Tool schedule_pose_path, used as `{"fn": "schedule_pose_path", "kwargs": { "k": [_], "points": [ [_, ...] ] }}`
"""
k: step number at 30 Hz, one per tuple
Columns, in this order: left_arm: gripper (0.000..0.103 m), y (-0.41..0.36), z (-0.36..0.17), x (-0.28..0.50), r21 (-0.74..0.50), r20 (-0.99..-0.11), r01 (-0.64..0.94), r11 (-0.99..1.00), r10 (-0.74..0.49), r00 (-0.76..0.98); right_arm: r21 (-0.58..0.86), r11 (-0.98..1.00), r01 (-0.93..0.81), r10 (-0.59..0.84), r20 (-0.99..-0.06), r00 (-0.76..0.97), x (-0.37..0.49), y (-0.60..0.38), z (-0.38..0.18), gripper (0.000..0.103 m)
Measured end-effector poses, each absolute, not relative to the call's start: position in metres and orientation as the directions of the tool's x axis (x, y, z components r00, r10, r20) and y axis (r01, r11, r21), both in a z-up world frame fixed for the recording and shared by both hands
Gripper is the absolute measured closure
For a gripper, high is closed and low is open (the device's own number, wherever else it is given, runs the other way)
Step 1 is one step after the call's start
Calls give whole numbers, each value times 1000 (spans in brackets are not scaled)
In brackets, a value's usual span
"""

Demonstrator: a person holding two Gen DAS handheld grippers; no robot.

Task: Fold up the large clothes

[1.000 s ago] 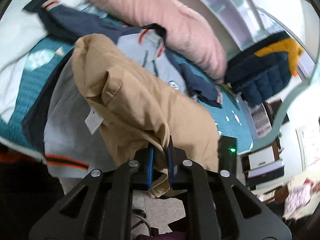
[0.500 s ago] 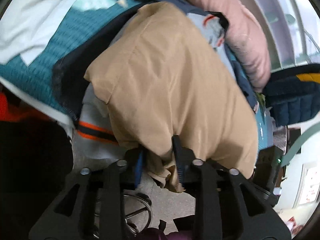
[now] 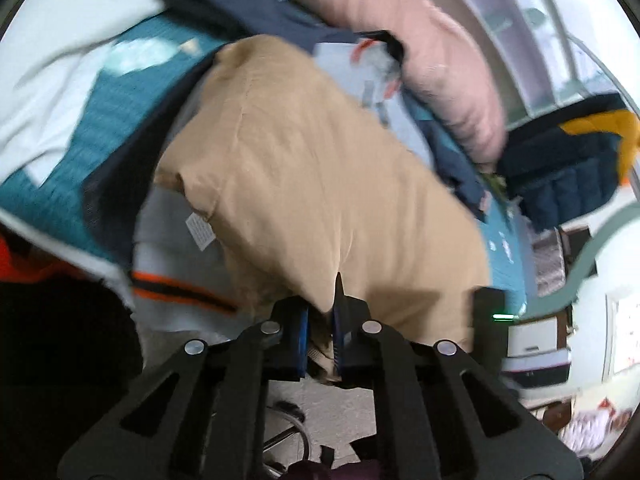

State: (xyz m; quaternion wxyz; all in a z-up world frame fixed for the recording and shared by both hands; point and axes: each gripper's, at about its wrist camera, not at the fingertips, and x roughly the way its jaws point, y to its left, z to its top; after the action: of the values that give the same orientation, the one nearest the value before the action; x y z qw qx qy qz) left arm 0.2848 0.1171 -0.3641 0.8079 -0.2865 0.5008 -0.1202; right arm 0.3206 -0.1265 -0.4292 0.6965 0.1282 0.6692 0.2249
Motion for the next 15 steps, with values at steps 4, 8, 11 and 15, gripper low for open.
{"fn": "schedule_pose_path", "kwargs": {
  "k": [4,8,11,15],
  "points": [
    [95,90,-342,288,-592,-697,17,806,-522,491,518,844,-137,528,-848,47,319,-134,-416,100],
    [95,60,-323,299,-584,-672,104,805,-552,493,534,834,-136,551,-818,165,313,-156,-389,98],
    [95,33,-315,309,-578,-666,157,800,-575,476,534,836,-127,549,-812,198,309,-165,-386,98],
    [95,-4,-303,318,-567,-658,241,788,-609,442,548,833,-77,545,-788,285,305,-192,-376,98]
  ]
}}
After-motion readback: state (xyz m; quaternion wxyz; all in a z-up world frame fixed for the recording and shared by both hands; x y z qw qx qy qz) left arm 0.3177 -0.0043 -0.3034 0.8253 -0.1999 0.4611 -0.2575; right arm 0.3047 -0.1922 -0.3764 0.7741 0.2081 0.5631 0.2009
